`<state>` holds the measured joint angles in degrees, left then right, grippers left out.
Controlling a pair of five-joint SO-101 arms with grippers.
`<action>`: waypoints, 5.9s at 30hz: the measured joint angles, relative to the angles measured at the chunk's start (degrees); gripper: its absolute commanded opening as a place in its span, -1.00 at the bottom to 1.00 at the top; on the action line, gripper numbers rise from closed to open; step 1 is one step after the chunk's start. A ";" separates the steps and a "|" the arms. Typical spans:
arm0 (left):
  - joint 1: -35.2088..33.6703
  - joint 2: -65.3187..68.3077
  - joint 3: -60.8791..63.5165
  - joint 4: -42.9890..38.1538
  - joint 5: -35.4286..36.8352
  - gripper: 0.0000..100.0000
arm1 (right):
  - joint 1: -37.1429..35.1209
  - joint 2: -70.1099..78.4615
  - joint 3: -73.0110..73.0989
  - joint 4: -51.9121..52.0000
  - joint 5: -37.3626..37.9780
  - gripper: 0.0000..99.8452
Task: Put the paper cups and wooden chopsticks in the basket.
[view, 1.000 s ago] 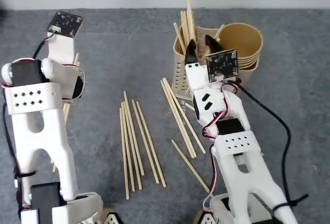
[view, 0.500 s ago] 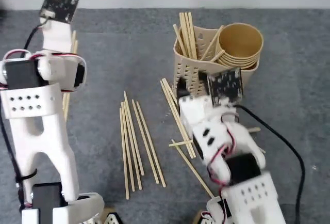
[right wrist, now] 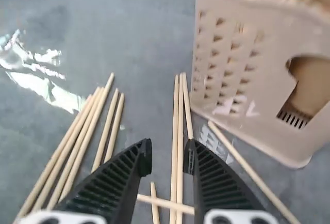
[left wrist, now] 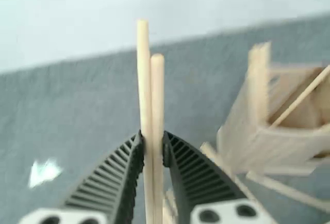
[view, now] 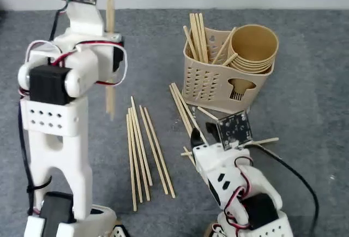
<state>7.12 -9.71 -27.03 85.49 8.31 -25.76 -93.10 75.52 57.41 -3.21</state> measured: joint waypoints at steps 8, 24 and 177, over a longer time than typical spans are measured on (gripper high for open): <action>5.19 0.00 -1.85 -17.76 4.75 -0.98 | 0.00 -9.76 10.02 0.00 -0.79 -0.78; 16.62 9.76 -1.93 -38.15 7.65 -0.98 | 4.40 -10.11 11.34 0.00 -6.15 -0.78; -20.66 -22.51 53.80 -0.26 -10.29 -0.62 | -7.03 71.56 -66.81 24.00 2.64 -0.98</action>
<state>-13.54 -32.22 26.77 85.23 -1.98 -32.79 -21.54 8.70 81.41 -0.57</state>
